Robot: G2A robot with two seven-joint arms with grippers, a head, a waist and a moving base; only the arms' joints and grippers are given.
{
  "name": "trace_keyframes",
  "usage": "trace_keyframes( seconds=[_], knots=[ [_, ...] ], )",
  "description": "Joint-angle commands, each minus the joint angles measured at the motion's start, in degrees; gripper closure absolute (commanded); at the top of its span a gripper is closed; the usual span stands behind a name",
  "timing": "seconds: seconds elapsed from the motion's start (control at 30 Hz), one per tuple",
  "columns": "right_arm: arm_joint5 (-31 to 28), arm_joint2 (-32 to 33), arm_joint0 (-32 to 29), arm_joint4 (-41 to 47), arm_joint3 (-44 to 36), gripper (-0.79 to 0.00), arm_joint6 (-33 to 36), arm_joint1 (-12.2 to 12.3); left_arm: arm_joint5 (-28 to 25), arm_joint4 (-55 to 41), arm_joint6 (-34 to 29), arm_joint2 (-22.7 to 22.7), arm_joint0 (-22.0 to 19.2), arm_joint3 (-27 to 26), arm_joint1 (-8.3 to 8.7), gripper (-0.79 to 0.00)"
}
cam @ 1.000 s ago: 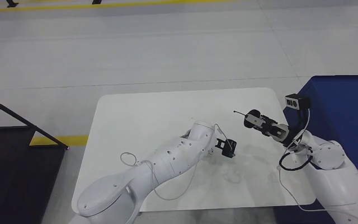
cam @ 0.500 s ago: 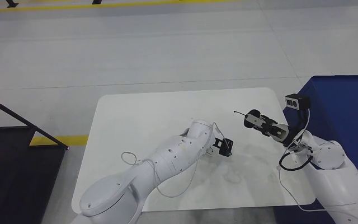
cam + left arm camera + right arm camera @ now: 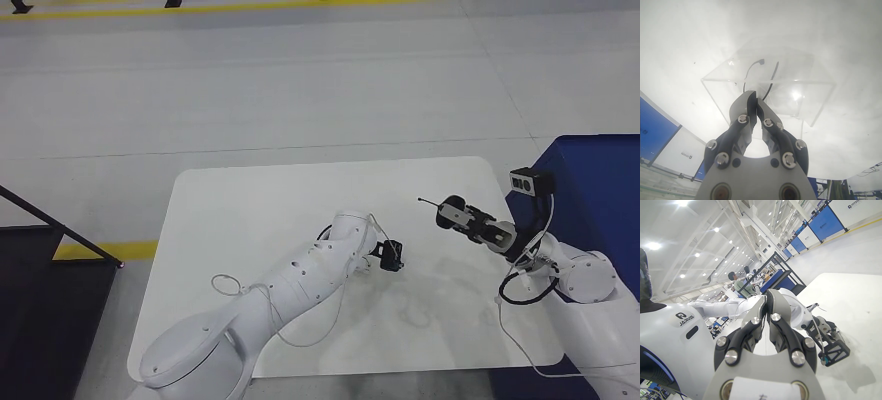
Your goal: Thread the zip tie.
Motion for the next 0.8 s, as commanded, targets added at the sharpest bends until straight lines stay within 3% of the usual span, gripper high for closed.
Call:
trace_keyframes(
  seconds=[0.0, 0.13, 0.43, 0.57, 0.77],
  knots=[
    [0.0, 0.0, 0.0, 0.0, 0.0, 0.0, 0.0, 0.0, 0.92, -1.25, -0.91, 0.19, 0.17, -0.63, 0.44, 0.0],
    [0.0, 0.0, 0.0, 0.0, 0.0, 0.0, 0.0, 0.0, 3.35, -3.53, -3.35, 0.42, 0.72, -4.28, 1.55, 0.0],
    [0.0, 0.0, 0.0, 0.0, 0.0, 0.0, 0.0, 0.0, 6.56, -1.06, -6.55, 0.87, 3.29, -19.2, 5.31, 0.0],
    [0.0, 0.0, 0.0, 0.0, 0.0, 0.0, 0.0, 0.0, 6.92, 0.26, -6.91, 0.69, 4.51, -19.83, 6.51, 0.0],
    [0.0, 0.0, 0.0, 0.0, 0.0, 0.0, 0.0, 0.0, 5.85, -0.15, -5.78, 0.83, 4.11, -18.28, 6.65, -0.015]
  ],
)
